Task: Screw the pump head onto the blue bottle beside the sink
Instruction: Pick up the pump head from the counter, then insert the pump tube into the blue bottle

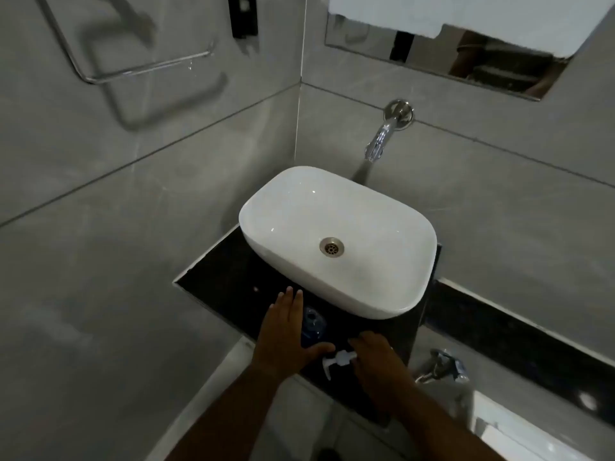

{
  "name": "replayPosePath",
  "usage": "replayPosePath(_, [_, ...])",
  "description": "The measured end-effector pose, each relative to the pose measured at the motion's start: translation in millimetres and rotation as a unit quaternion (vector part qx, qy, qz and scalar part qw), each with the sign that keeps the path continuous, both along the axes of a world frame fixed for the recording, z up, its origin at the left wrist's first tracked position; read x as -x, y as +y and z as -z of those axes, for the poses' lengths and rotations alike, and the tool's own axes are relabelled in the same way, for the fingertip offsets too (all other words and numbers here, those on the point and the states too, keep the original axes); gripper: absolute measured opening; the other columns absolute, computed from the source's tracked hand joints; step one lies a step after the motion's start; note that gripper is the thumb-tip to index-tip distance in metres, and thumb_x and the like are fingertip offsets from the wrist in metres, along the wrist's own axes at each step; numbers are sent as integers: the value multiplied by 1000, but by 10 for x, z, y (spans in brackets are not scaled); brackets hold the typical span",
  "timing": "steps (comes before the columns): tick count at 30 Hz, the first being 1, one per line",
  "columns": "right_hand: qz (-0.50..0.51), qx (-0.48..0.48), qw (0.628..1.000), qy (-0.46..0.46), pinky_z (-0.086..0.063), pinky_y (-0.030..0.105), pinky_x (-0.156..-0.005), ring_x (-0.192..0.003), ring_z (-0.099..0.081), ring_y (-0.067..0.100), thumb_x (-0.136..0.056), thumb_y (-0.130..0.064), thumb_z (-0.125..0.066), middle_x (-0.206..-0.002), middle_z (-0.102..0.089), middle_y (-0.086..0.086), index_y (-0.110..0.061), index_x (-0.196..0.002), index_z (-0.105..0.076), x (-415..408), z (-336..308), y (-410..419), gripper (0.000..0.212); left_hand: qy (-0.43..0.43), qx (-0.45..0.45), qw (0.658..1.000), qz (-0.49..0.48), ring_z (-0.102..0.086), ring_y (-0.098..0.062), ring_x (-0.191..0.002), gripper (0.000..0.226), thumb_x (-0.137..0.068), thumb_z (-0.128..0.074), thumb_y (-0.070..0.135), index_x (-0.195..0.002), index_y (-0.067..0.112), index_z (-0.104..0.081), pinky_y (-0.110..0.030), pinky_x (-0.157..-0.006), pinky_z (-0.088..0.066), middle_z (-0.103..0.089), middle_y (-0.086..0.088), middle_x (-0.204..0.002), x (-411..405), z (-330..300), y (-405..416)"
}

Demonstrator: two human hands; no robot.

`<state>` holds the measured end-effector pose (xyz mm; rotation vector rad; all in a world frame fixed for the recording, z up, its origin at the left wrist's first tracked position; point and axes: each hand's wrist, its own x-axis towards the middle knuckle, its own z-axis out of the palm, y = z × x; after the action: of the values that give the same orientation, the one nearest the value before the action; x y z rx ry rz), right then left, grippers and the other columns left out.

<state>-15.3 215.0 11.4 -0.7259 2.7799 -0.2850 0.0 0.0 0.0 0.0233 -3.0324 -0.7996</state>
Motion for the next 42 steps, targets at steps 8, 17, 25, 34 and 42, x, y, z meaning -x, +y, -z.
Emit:
replayPosePath(8, [-89, -127, 988, 12, -45, 46, -88, -111, -50, 34, -90, -22, -50, -127, -52, 9, -19, -134, -45, 35, 265, -57, 45, 17, -59, 997, -49, -5, -25, -147, 119, -67, -36, 91, -151, 12, -7, -47, -119, -14, -14, -11, -160, 72, 211, 75])
replayPosePath(17, [-191, -152, 968, 57, -47, 47, -89, -110, -49, 37, -89, -10, -54, -123, -52, 15, -6, -123, -54, 105, 224, -150, 35, 42, -31, 997, -57, -9, -26, -146, 110, -73, -37, 86, -150, 10, -17, -47, -117, -19, -20, -13, -158, 63, 227, 74])
replayPosePath(25, [45, 232, 970, 57, -55, 35, -72, -86, -66, 15, -85, -14, -67, -91, -68, -3, -28, -85, -64, -19, -471, 73, 15, 46, -49, 996, -57, -13, -29, -145, 107, -74, -42, 82, -148, 7, -24, -52, -115, -25, -24, -15, -157, 65, 230, 77])
replayPosePath(34, [181, 459, 868, 59, -60, 40, -64, -71, -66, 23, -85, -26, -65, -86, -67, -3, -25, -86, -61, 210, -1114, -325, 4, 60, -48, 995, -62, -17, -31, -144, 105, -73, -47, 79, -147, 7, -27, -54, -114, -28, -27, -16, -155, 62, 265, 86])
replayPosePath(42, [117, 398, 906, 90, -45, 4, -63, -68, -59, -10, -83, -16, -70, -69, -56, -25, -13, -85, -67, 276, -1079, -629, 5, 71, 14, 995, -63, -10, -33, -145, 108, -74, -43, 82, -149, 7, -21, -53, -116, -15, -17, -17, -158, 38, 219, 77])
